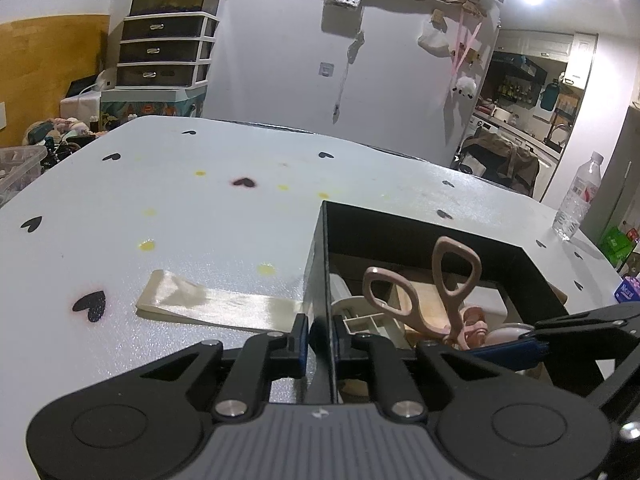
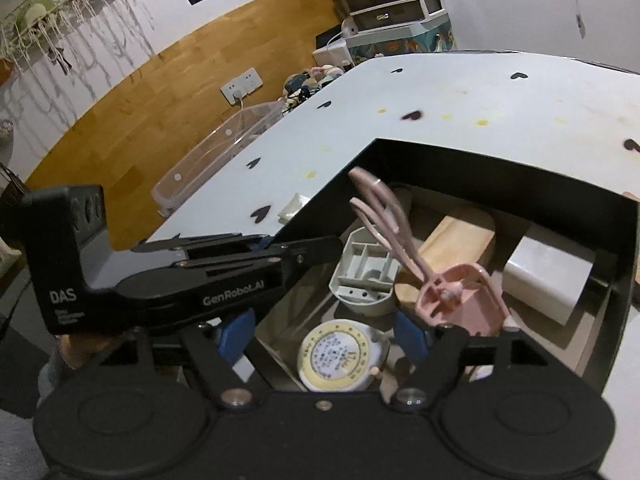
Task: Organize rigid objects
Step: 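Place the tape measure into the black box and open the right gripper, then move the right gripper to the square wooden coaster and grasp it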
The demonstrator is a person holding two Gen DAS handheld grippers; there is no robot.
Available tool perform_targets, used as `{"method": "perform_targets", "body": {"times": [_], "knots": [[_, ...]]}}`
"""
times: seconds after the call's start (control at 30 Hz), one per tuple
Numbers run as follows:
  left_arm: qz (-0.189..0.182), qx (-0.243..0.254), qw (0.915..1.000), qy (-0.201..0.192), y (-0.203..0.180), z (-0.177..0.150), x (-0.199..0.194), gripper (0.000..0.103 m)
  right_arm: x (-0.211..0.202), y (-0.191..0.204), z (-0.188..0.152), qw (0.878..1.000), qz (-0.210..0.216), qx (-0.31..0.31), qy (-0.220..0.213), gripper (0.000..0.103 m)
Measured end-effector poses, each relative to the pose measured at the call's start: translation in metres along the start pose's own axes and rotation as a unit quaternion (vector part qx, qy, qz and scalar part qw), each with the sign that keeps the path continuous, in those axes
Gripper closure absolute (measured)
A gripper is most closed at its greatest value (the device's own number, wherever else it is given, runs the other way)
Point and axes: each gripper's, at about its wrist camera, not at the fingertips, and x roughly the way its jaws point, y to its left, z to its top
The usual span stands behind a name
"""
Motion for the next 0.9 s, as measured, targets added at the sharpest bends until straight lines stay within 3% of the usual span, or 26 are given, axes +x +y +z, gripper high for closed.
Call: {"method": "perform_targets", "body": {"times": [0.57,0.9], "knots": [[0.003,0.001,1.0000,0.000,0.003,0.001,-0.001,0.091,-0.052,-0.013,-0.003,0.998,-0.002,0.008,-0.065,0.025],[0.005,0.001,1.0000,0.002,0.003,-0.001,-0.001,0.092,-0.091,-0.042,0.007,0.987,-0.071,0.017,-0.142,0.022]]}}
